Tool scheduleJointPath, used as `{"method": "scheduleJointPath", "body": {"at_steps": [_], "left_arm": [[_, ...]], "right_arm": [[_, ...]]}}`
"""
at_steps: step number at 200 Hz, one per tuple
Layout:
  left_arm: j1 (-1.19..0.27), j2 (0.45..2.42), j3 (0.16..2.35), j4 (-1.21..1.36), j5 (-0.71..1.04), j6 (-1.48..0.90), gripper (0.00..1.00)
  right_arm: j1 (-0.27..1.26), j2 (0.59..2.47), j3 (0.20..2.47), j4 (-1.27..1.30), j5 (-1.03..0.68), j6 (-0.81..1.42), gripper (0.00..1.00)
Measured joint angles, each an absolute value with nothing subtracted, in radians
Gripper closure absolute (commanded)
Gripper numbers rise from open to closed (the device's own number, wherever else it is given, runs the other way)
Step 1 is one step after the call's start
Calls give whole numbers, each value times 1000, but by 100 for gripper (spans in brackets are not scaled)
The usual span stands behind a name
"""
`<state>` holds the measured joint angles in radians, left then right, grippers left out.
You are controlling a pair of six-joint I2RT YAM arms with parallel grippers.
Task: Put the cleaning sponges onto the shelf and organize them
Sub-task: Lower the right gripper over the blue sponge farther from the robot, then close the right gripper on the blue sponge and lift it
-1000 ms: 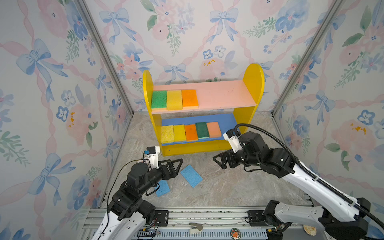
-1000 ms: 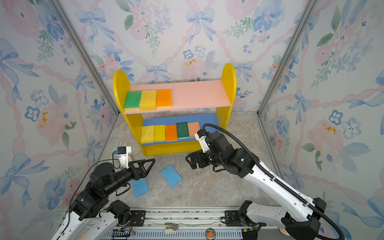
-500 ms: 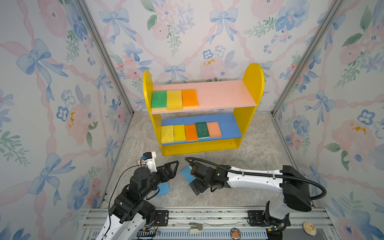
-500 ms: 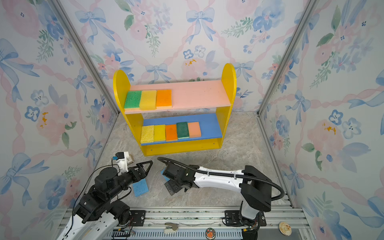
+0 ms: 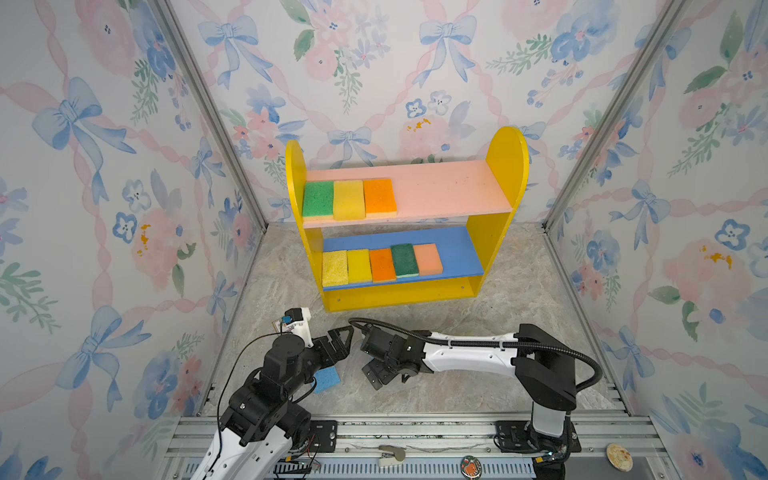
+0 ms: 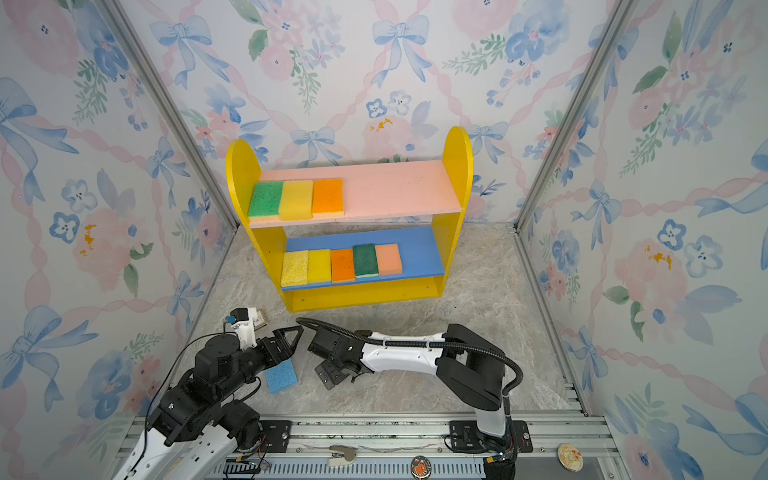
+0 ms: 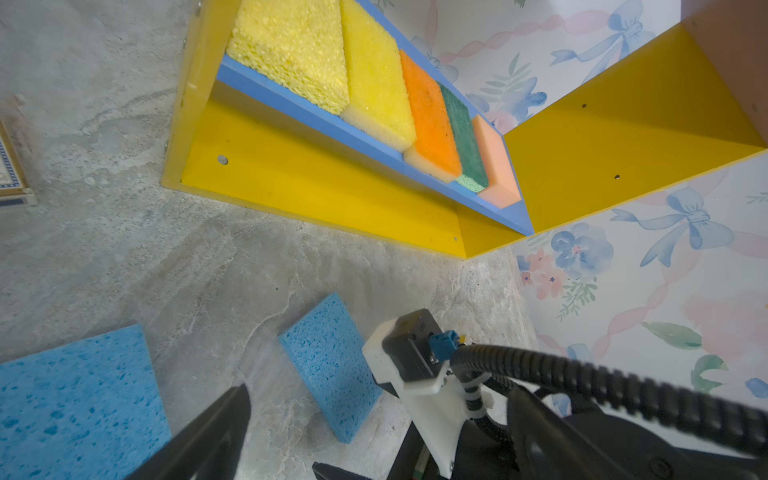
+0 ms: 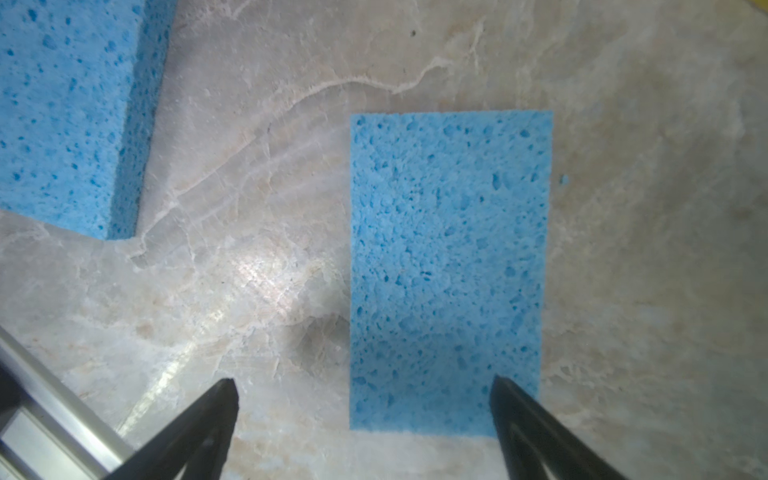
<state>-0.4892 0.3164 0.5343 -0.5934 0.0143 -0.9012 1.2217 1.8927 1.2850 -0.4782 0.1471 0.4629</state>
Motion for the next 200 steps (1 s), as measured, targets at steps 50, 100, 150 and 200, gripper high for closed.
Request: {"method": "scheduleJointPath", "body": {"at_steps": [50, 100, 150, 200], "left_arm": [[-489, 315, 533, -593, 15, -894, 2], [-489, 315, 532, -594, 15, -891, 2], [-489, 315, 532, -594, 15, -891, 2], [-489, 315, 532, -594, 15, -891, 2]], "right_arm": [[1202, 1937, 1298, -484, 152, 453, 3], [1182, 1951, 1316, -501, 167, 441, 3], [1169, 1951, 1317, -513, 189, 433, 3], [1192, 1934, 1326, -540, 222, 425, 3]]}}
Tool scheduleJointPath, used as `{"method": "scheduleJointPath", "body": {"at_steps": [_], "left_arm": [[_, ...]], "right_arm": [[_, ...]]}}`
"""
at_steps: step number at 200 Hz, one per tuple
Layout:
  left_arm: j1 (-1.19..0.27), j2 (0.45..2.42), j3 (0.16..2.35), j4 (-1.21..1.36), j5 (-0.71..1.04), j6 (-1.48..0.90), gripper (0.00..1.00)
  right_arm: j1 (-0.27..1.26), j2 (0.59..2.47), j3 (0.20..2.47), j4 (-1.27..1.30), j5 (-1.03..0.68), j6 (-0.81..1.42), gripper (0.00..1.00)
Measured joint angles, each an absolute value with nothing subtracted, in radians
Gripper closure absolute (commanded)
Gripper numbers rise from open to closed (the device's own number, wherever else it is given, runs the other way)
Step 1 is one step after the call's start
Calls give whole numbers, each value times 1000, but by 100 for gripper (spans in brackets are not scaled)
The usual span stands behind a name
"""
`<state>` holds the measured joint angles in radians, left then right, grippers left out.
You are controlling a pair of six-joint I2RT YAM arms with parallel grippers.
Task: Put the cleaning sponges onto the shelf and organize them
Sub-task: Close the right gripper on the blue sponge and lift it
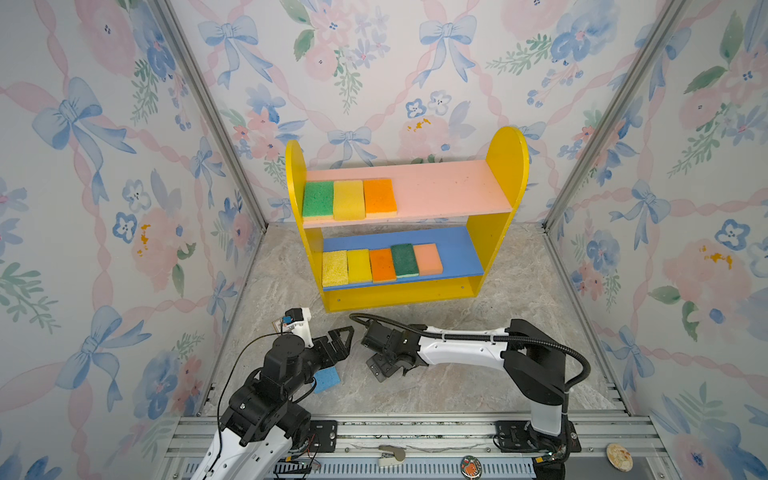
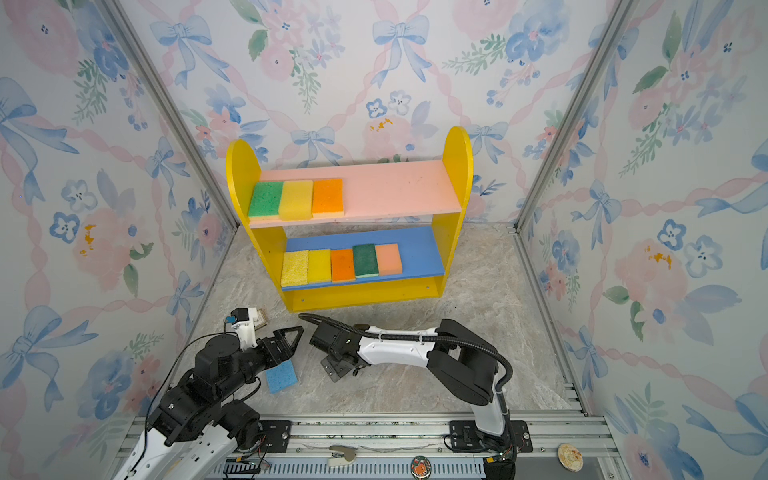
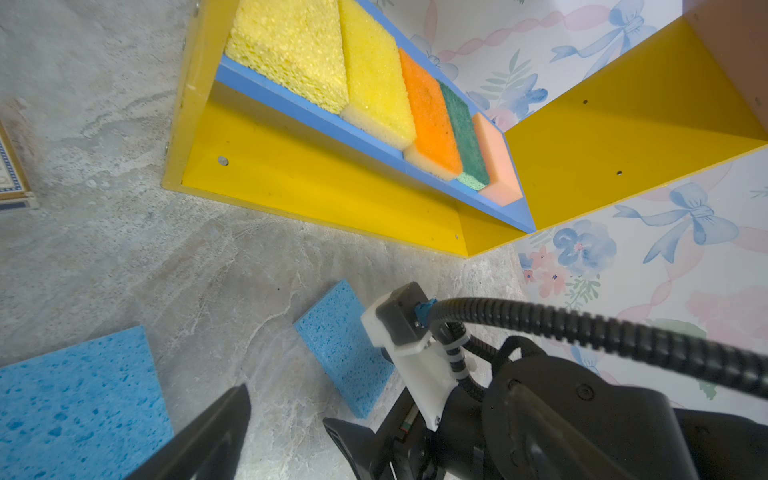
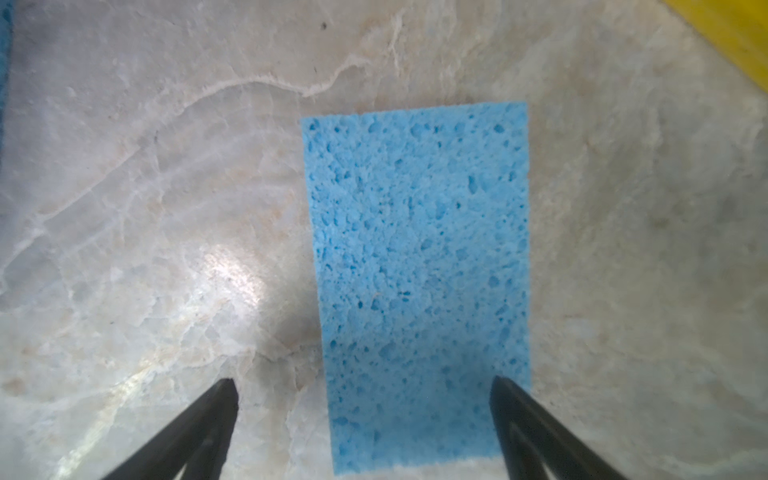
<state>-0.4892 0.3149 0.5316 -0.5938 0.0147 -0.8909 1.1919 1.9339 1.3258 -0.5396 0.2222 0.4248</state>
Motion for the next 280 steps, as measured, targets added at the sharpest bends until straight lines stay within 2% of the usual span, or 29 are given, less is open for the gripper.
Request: {"method": "scheduleJointPath", "body": {"at_steps": [139, 165, 222, 280], "left_arm": [[-489, 316, 532, -593, 15, -891, 2], [-489, 316, 532, -593, 15, -891, 2], [-489, 318, 532, -593, 20, -891, 2], [-487, 338, 476, -501, 115, -933, 2]], "right_arm": [[1107, 1963, 1315, -515, 153, 380, 3], [1107, 1970, 1306, -492, 137, 381, 0], [1107, 1957, 1277, -447, 154, 400, 31], [1107, 1805, 1161, -432, 162, 452, 32]]}}
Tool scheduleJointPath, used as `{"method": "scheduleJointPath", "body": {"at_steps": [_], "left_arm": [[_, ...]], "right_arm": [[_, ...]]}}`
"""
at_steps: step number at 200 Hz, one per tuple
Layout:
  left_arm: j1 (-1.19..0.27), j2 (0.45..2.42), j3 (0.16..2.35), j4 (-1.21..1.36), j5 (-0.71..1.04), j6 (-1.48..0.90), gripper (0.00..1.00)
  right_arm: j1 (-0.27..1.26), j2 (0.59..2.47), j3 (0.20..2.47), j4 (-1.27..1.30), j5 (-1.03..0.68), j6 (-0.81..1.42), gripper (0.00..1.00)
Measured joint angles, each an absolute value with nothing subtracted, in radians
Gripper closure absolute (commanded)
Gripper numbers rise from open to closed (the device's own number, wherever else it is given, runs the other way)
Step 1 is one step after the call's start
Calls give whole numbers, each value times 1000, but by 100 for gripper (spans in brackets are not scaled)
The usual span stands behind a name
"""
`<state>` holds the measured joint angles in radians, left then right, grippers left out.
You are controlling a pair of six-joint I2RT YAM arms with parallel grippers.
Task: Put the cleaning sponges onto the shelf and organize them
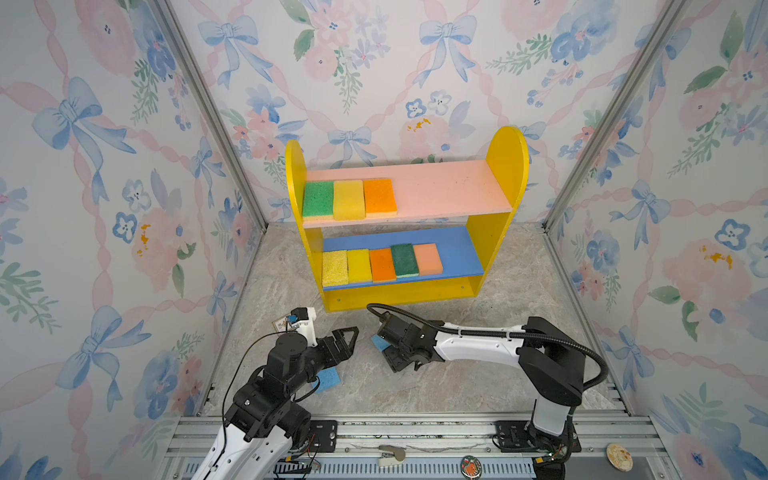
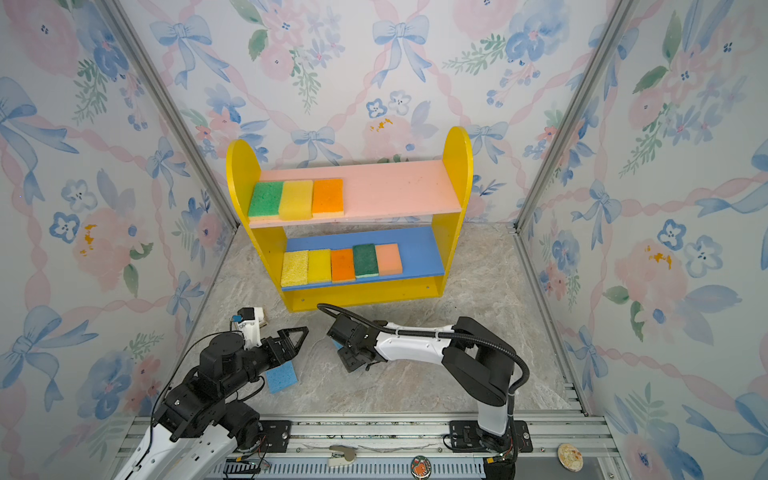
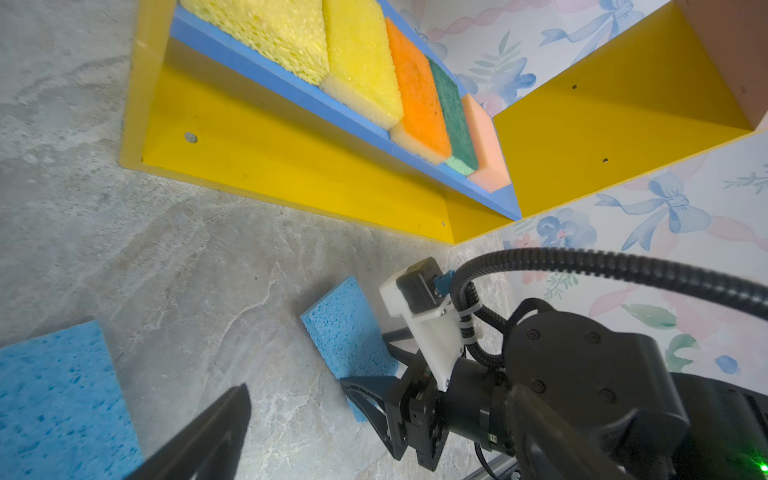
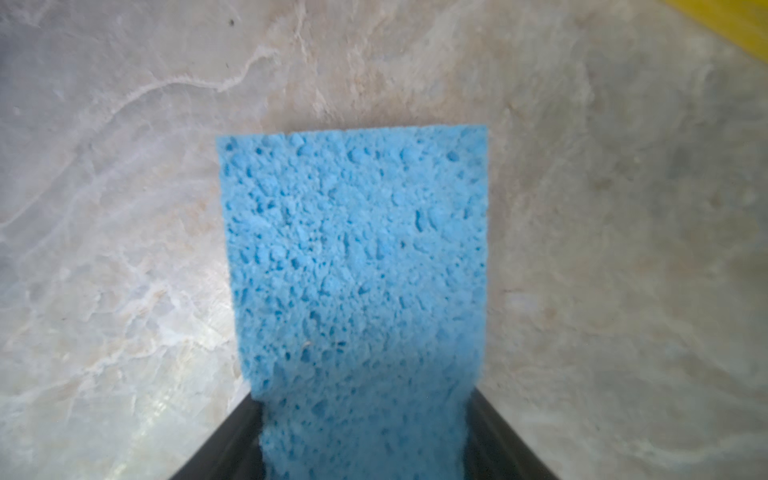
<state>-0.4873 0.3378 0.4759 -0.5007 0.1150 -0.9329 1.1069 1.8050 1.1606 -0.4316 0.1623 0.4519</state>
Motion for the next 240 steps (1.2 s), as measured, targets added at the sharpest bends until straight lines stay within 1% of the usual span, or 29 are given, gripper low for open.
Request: {"method": "scheduleJointPath", "body": {"at_steps": [32, 51, 74, 97, 114, 122, 136, 161, 171, 177, 192, 211, 222, 240], "left_arm": [[-487, 379, 359, -334, 231, -1022, 2], [-487, 417, 336, -268, 267, -1054, 2], [-493, 461, 337, -170, 292, -1080, 5], [-522, 512, 341, -99, 299, -1094, 10], [-559, 541, 348, -56, 294, -1110, 20], [-577, 554, 351, -36, 290, -1115, 27], [-604, 577, 356, -1, 284, -1120, 46], [-622, 615, 362, 44, 271, -1128, 68], [-622, 630, 364, 52, 267, -1118, 81], [-622, 633, 364, 55, 263, -1120, 88], [-622, 634, 366, 59, 256, -1110, 92], [-621, 634, 374, 60, 256, -1103, 93], [-616, 635, 381, 60, 265, -1098, 94], [-594, 640, 389, 80, 300, -1092, 94]], "right_arm": [[1114, 1666, 1140, -433, 167, 493, 32], [1122, 1581, 1137, -434, 169, 518, 32], [1140, 1510, 1137, -437, 173, 536, 32], [1162, 1478, 1137, -453, 173, 539, 32], [1176, 1475, 1145, -466, 173, 539, 32], [1182, 1475, 1148, -470, 173, 539, 32], [1193, 1475, 1158, -477, 173, 539, 32], [1206, 1473, 1171, -482, 173, 539, 31], [1207, 1473, 1171, -483, 173, 539, 27], [1207, 1472, 1171, -483, 173, 542, 23], [1206, 1465, 1171, -485, 168, 539, 10], [1191, 1439, 1162, -479, 133, 547, 0], [1172, 1407, 1146, -478, 86, 544, 3], [1117, 1343, 1119, -476, 2, 546, 3]]}}
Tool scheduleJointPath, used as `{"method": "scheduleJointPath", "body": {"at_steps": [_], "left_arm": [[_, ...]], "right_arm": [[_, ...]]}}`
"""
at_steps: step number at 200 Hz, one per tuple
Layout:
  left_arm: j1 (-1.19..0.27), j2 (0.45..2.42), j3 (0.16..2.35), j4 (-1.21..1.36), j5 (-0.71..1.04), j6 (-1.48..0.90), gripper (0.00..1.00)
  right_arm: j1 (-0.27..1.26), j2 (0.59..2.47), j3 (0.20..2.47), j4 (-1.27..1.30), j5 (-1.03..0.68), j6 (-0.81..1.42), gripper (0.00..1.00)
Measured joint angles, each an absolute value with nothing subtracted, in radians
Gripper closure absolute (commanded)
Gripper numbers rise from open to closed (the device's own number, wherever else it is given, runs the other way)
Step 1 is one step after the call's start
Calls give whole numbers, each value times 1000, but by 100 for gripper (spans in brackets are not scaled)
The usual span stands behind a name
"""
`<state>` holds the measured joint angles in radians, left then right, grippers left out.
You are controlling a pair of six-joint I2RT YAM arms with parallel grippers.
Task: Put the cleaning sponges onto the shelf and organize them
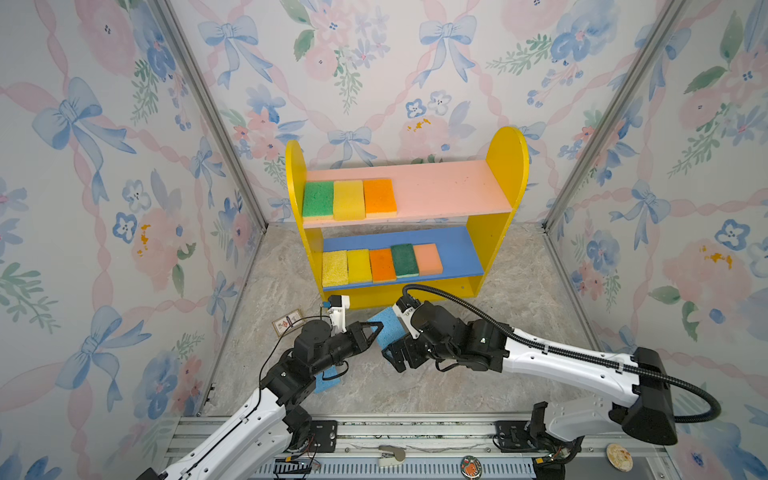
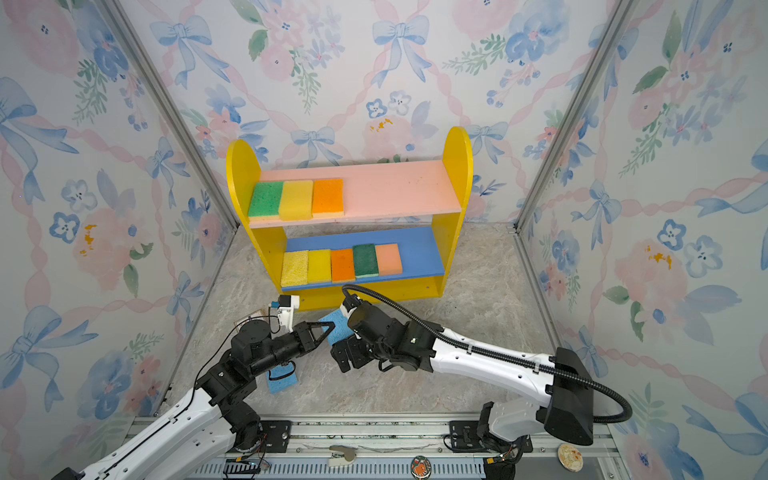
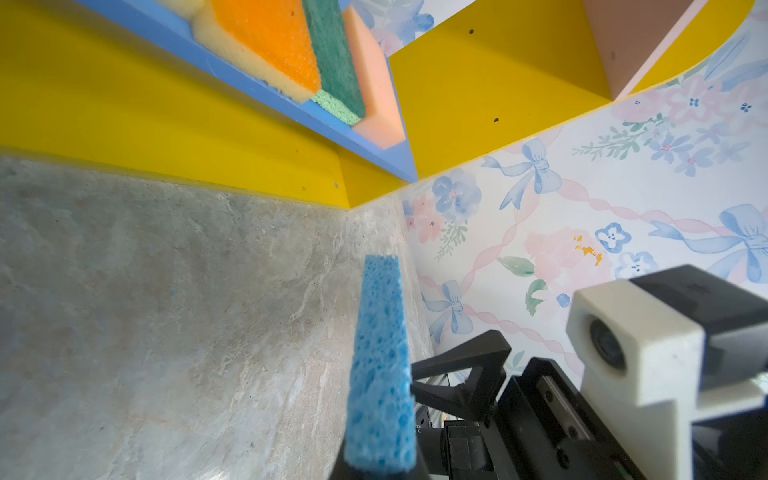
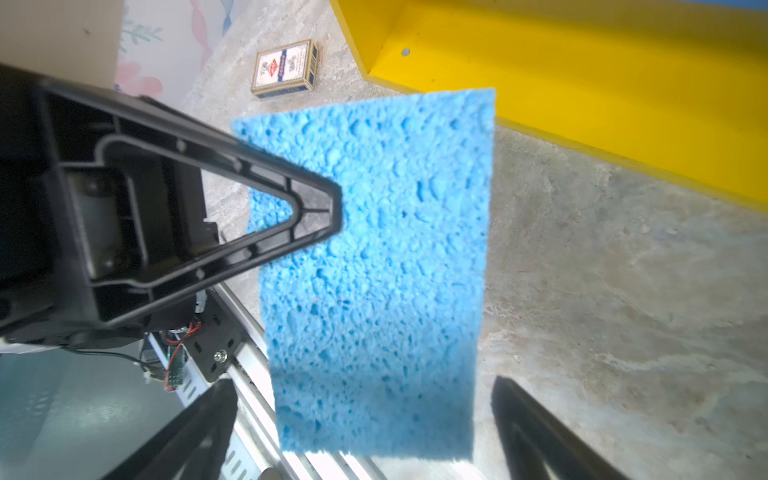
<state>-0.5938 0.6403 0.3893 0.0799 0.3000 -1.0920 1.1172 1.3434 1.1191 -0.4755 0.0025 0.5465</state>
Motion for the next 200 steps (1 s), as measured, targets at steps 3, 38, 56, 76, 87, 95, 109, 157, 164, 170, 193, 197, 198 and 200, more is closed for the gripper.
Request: {"method": "scheduleJointPath", "body": {"at_steps": [3, 38, 56, 76, 87, 95, 109, 157, 164, 170, 193, 197, 198, 200], "left_arm": [[-588, 641, 390, 85, 308, -1092, 94], [-533, 665, 408, 184, 430, -1106, 94], [-527, 693, 436, 242, 489, -1123, 94], [-527, 717, 472, 286, 538, -1135, 94], [-527, 722, 488, 303, 557, -1139, 94], [-527, 723, 498, 314, 567, -1141, 94], [-527, 727, 509, 329, 579, -1148, 94], [-527, 729, 515, 344, 593, -1165, 94], [-527, 729, 515, 344, 593, -1165, 94], [-527, 729, 515, 344, 593, -1166, 94], [-527, 729, 515, 345, 595, -1175, 95], [-527, 729, 515, 345, 596, -1175, 94], [-527, 729, 515, 346, 596, -1176, 94], [-527, 729, 515, 347, 596, -1176, 95]], "right_arm": [[1103, 1329, 1114, -476, -12, 546, 3], [956, 1171, 1045, -464, -198, 561, 2], [888, 1083, 994, -438, -293, 579, 9], [834, 1012, 947, -400, -383, 622, 16], [822, 992, 932, -384, -422, 640, 21], [818, 989, 928, -375, -449, 653, 26], [820, 992, 926, -352, -485, 668, 38], [833, 999, 919, -289, -533, 700, 53], [834, 1000, 919, -281, -536, 704, 55], [835, 1000, 919, -274, -537, 708, 56], [837, 1004, 919, -253, -537, 715, 64], [838, 1005, 919, -250, -536, 722, 65], [838, 1005, 919, -250, -536, 722, 66], [839, 1006, 919, -248, -536, 719, 66]]}}
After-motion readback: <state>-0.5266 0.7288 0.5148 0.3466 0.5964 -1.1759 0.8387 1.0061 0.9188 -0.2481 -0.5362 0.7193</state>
